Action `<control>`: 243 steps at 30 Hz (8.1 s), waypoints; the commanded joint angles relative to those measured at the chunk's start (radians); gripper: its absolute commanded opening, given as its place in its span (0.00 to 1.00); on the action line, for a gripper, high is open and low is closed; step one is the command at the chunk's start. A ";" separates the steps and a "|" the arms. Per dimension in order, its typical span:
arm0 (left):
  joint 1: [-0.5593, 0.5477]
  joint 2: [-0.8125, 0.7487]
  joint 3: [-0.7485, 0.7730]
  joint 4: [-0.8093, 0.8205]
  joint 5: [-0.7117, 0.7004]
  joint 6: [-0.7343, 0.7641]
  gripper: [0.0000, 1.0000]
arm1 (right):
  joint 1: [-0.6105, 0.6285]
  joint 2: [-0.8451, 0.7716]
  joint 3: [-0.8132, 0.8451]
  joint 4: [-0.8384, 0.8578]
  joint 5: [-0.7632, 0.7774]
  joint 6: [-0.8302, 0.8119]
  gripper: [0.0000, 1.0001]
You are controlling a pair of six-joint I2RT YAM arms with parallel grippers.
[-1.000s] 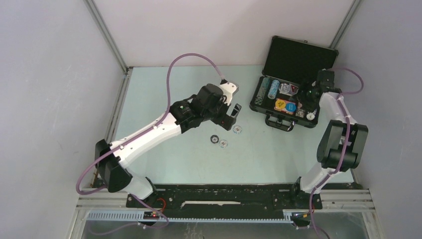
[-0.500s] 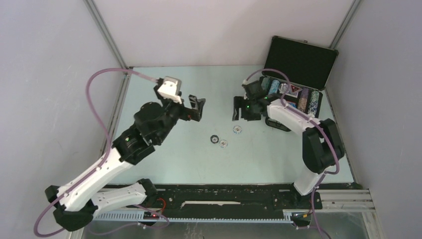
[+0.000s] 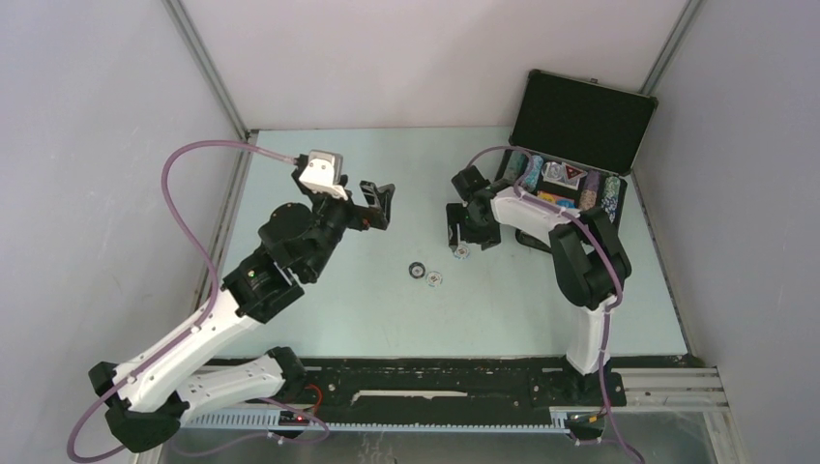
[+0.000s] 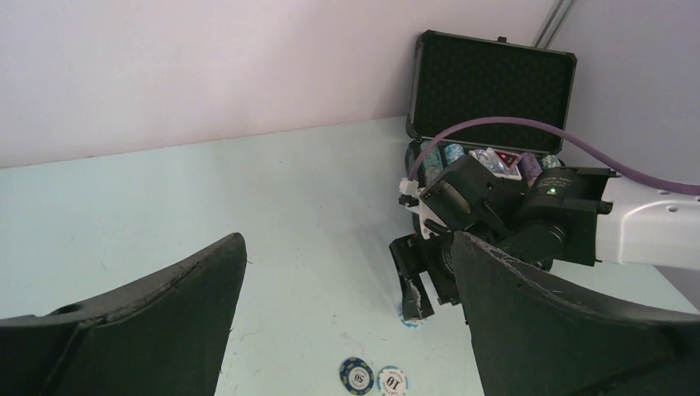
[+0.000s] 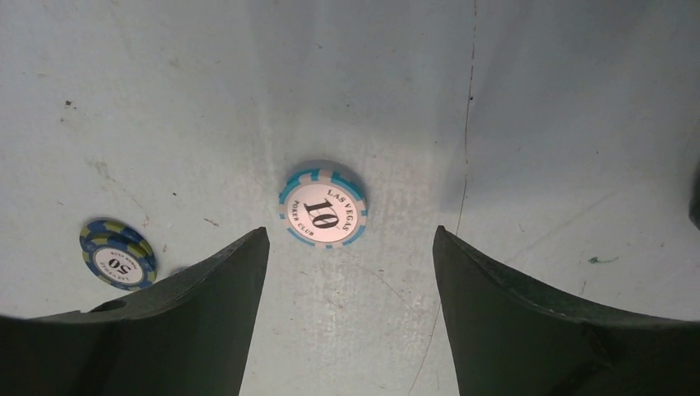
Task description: Pack up texas hold em set
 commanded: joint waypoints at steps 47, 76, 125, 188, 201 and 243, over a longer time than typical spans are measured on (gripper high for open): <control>0.079 -0.056 -0.053 0.085 0.025 -0.053 1.00 | 0.286 0.149 0.153 -0.110 0.023 -0.086 0.59; 0.097 -0.048 -0.053 0.082 0.041 -0.065 1.00 | 0.057 -0.013 0.151 -0.122 0.062 -0.143 0.33; 0.223 -0.028 -0.043 0.077 0.186 -0.155 0.99 | 0.044 0.110 0.216 -0.130 0.001 -0.155 0.74; 0.294 -0.027 -0.038 0.077 0.250 -0.192 0.99 | 0.040 0.238 0.333 -0.337 -0.049 -0.245 0.63; 0.305 -0.033 -0.037 0.077 0.248 -0.194 1.00 | 0.066 0.298 0.357 -0.321 0.027 -0.232 0.45; 0.530 0.908 0.046 0.643 1.425 -1.037 0.84 | 0.157 -0.300 0.113 -0.296 0.020 -0.332 0.00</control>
